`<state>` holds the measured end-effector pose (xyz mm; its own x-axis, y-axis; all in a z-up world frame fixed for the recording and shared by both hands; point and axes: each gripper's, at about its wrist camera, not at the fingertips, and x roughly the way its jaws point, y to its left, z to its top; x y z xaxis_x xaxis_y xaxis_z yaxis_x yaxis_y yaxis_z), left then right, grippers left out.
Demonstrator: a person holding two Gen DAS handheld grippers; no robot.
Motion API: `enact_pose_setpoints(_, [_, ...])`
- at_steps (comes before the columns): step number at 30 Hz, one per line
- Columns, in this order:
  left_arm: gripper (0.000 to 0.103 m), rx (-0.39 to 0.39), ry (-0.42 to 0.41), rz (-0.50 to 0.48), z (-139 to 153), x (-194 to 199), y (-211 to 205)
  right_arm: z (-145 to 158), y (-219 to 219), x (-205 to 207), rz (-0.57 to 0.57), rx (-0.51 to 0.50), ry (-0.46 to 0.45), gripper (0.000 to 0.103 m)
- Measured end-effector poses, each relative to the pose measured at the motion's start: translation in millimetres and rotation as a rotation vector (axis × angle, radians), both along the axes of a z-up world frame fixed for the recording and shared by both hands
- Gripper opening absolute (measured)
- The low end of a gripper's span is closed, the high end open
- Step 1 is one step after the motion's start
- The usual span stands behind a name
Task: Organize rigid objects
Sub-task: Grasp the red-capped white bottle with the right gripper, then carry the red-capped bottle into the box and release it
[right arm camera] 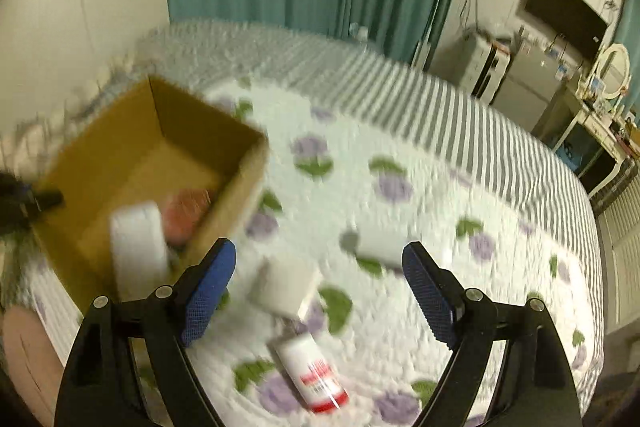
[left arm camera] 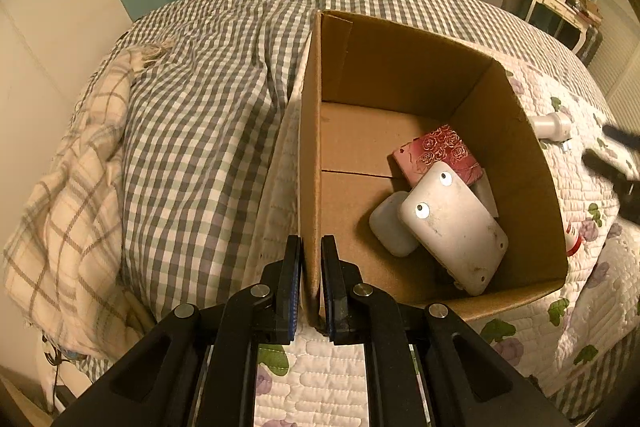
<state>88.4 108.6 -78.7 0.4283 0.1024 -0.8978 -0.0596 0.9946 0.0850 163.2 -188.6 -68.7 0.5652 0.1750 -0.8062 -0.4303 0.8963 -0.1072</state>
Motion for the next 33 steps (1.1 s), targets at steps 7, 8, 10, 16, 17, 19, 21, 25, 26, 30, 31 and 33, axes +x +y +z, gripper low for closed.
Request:
enact_pose_setpoints(7, [0.01, 0.015, 0.001, 0.013, 0, 0, -3, -43, -20, -16, 0.053, -0.046, 0.122, 0.084])
enact_pose_setpoints(8, [0.01, 0.02, 0.002, 0.012, 0, 0, -3, -49, -22, -20, 0.061, -0.057, 0.135, 0.084])
enact_pose_setpoints(10, [0.01, 0.024, 0.003, 0.014, 0, 0, -4, -63, -24, -26, 0.08, -0.077, 0.177, 0.082])
enact_pose_setpoints(16, [0.01, 0.036, 0.009, 0.026, -1, 1, -5, -89, -17, -36, 0.126, -0.133, 0.248, 0.065])
enact_pose_setpoints(17, [0.01, 0.039, 0.01, 0.026, -1, 2, -6, -92, -15, -37, 0.135, -0.138, 0.256, 0.06])
enact_pose_setpoints(19, [0.01, 0.042, 0.012, 0.028, -1, 2, -6, -98, -12, -39, 0.149, -0.152, 0.267, 0.056])
enact_pose_setpoints(21, [0.01, 0.044, 0.012, 0.03, -1, 2, -6, -103, -11, -40, 0.152, -0.164, 0.279, 0.053])
enact_pose_setpoints(25, [0.01, 0.046, 0.011, 0.031, -1, 1, -7, -108, -11, -38, 0.141, -0.169, 0.286, 0.052])
enact_pose_setpoints(26, [0.01, 0.046, 0.011, 0.031, -1, 1, -7, -109, -12, -37, 0.136, -0.17, 0.292, 0.051])
enact_pose_setpoints(30, [0.01, 0.048, 0.013, 0.031, -1, 1, -7, -114, -15, -31, 0.11, -0.161, 0.31, 0.044])
enact_pose_setpoints(31, [0.01, 0.049, 0.013, 0.031, -1, 0, -7, -112, -17, -31, 0.106, -0.15, 0.312, 0.043])
enact_pose_setpoints(33, [0.01, 0.048, 0.012, 0.03, -1, 0, -6, -109, -20, -30, 0.098, -0.131, 0.309, 0.042])
